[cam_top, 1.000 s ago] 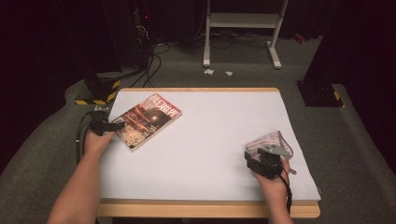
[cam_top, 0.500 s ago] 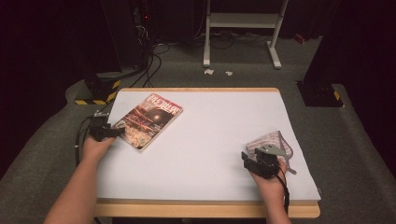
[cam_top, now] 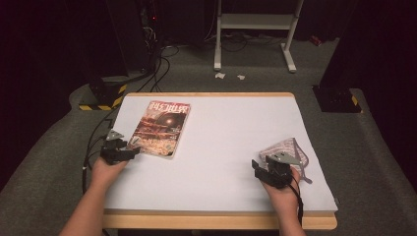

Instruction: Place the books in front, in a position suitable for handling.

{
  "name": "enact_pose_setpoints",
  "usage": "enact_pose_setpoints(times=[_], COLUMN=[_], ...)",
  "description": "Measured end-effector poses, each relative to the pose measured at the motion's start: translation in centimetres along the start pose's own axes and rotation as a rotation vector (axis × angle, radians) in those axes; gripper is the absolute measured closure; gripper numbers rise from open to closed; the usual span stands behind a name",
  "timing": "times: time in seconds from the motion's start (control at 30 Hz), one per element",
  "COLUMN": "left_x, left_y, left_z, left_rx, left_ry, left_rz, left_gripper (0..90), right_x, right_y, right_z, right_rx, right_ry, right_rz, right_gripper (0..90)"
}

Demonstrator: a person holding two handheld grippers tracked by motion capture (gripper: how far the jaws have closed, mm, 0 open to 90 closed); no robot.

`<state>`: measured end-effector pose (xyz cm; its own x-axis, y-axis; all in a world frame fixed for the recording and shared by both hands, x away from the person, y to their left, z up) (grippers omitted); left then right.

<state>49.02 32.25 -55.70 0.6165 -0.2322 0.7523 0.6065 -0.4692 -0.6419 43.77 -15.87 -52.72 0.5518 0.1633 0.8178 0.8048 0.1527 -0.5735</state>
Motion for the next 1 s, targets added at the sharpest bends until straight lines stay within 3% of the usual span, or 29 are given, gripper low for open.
enact_pose_setpoints(times=[0.13, 0.2, 0.23, 0.53, 0.67, 0.77, 0.83, 0.87, 1.0], left_x=[-0.2, -0.6, -1.1, -2.5, -2.2, -1.3, -0.3, -0.3, 0.8], left_y=[-2.1, -3.2, -3.9, -5.5, -5.6, -5.1, -3.8, -3.8, -1.5], left_z=[-0.5, -1.2, -1.9, -5.5, -6.8, -6.6, -5.1, -5.1, -2.6], left_rx=[0.054, 0.052, 0.060, 0.076, 0.063, 0.056, 0.061, 0.061, 0.039], left_ry=[-0.008, -0.037, -0.031, -0.049, -0.063, -0.062, -0.057, -0.057, -0.095], left_rz=[-0.059, -0.090, -0.093, -0.109, -0.129, -0.137, -0.119, -0.119, -0.095], left_gripper=[27.6, 27.5, 27.4, 26.9, 26.1, 25.7, 25.0, 24.4, 25.1], right_x=[0.1, 0.1, 0.1, 0.5, 0.5, 0.3, 0.1, 0.1, 0.1], right_y=[-0.2, -0.3, -0.4, -0.8, -0.7, -0.4, 0.1, 0.1, 1.1], right_z=[0.0, 0.0, 0.1, 0.8, 1.6, 2.6, 4.4, 4.4, 8.4], right_rx=[0.005, 0.006, 0.009, 0.025, 0.041, 0.067, 0.104, 0.104, 0.163], right_ry=[0.007, 0.008, 0.008, 0.000, -0.019, -0.030, -0.053, -0.053, -0.104], right_rz=[-0.002, -0.005, -0.007, -0.019, -0.020, -0.013, -0.003, -0.003, 0.013], right_gripper=[41.2, 41.2, 41.2, 41.2, 41.1, 40.5, 39.6, 39.6, 39.0])
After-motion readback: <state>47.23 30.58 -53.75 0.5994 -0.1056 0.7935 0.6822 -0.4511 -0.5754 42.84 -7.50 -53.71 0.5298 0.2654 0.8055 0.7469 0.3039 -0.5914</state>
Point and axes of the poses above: each handheld gripper's, and its own axes: y roughly forward along the jaws, x roughly out of its top, z roughly to its left, the point moved 10 cm from there along y, roughly forward along the jaws, and after that the axes turned 12 degrees about -x, right-handed, at the moved point
